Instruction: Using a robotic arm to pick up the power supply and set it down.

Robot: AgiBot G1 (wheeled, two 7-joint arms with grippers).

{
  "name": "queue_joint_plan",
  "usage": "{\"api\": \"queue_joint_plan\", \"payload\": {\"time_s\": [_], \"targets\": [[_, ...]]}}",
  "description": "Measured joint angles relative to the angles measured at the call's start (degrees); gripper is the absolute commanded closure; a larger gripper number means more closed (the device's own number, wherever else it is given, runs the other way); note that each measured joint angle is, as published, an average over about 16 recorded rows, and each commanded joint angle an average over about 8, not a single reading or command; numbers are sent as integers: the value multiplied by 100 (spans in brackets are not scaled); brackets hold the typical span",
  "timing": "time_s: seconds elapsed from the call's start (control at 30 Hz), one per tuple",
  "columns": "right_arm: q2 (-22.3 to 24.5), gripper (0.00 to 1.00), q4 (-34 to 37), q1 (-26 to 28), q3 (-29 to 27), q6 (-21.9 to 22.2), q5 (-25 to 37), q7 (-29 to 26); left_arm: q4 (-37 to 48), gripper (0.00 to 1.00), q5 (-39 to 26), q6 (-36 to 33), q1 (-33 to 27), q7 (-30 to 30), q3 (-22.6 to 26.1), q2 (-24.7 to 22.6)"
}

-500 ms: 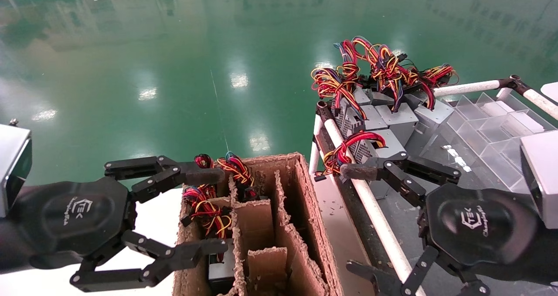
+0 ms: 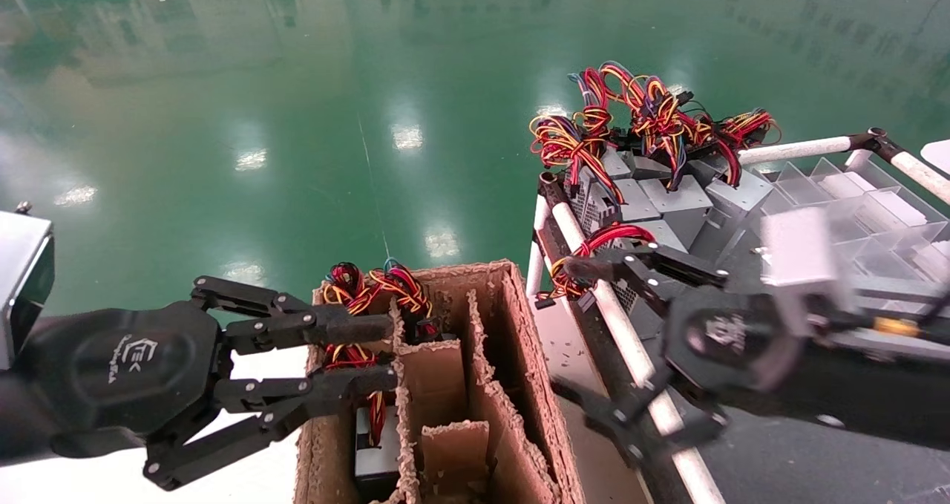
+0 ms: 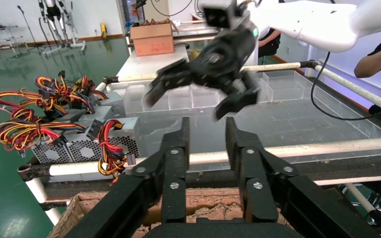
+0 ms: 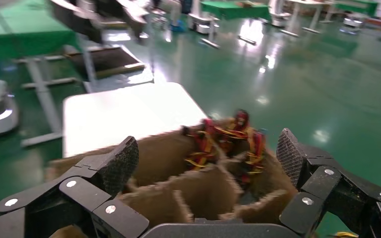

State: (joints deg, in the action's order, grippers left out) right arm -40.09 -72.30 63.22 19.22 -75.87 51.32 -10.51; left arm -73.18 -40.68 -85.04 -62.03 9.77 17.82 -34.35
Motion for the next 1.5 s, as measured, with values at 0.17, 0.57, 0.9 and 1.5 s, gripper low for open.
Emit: {"api": "queue_joint_plan", "payload": {"time_s": [0.17, 0.57, 0.9, 1.5], "targets": [[-385, 0, 171, 154, 179, 522, 472, 10, 1, 100, 0, 0, -1, -1, 1, 0], [-971, 0, 590, 429, 406, 1109, 965, -33, 3, 54, 0, 1, 0, -2, 2, 1], [-1542, 0, 1186, 821, 755, 1368, 1435, -223, 5, 0, 0, 1, -1, -3, 4, 1], [-3412, 47, 4303, 2235, 1615, 1301, 2328, 27, 7, 0, 2, 1, -3, -5, 8, 2]]}}
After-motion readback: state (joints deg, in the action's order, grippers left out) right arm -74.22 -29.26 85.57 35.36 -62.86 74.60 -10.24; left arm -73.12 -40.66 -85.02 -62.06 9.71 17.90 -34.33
